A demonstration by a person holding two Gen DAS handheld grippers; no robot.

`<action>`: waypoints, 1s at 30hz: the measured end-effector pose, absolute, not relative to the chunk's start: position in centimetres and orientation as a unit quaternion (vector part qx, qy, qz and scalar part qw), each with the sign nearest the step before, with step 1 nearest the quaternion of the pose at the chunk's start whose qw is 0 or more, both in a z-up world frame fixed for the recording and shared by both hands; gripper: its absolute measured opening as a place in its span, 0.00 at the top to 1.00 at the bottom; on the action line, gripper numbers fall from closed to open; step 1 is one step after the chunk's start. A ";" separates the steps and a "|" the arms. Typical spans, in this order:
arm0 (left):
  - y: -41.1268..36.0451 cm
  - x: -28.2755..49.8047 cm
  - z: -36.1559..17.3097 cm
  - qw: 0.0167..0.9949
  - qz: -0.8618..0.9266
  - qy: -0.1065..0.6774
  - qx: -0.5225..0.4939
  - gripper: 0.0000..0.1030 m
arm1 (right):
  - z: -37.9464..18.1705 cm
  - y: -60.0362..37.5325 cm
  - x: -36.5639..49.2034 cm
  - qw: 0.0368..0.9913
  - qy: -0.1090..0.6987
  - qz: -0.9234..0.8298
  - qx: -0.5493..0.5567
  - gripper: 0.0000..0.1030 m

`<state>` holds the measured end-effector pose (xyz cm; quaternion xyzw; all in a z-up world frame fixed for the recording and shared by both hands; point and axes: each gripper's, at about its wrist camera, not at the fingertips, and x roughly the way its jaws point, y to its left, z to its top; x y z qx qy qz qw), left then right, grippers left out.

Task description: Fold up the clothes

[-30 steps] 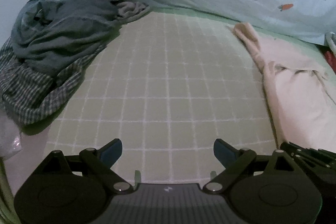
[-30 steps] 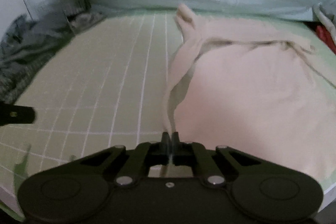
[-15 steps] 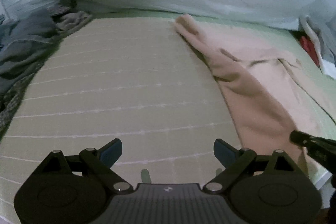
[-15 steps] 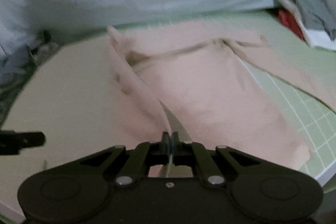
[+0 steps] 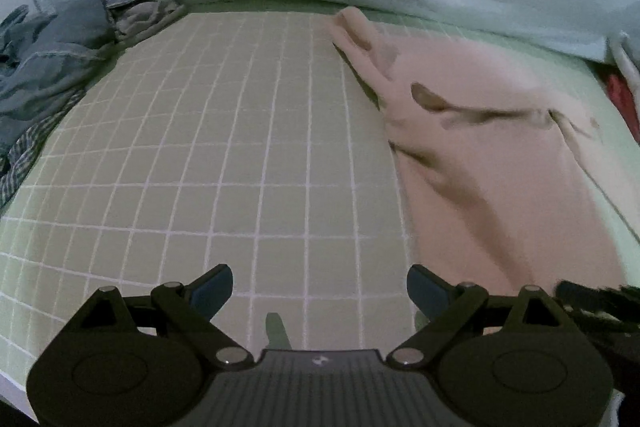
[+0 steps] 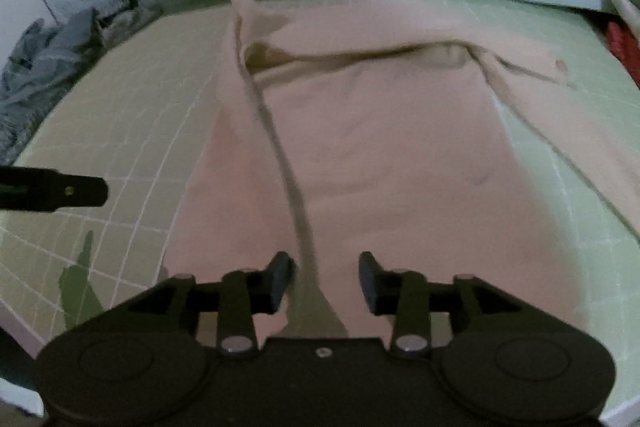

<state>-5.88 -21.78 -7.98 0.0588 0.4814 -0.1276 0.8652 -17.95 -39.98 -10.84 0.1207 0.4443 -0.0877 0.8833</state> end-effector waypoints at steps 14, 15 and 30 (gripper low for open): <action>-25.6 1.3 -9.5 0.865 -0.039 0.499 -0.015 0.09 | -10.1 -56.0 -17.4 0.863 0.394 -0.233 0.214 0.39; -25.7 2.1 -9.6 0.865 -0.031 0.501 -0.018 0.09 | -10.1 -57.3 -16.8 0.858 0.390 -0.248 0.223 0.37; -28.8 10.5 -11.7 0.865 -0.032 0.500 0.030 0.09 | -12.0 -66.7 -4.6 0.852 0.386 -0.297 0.192 0.32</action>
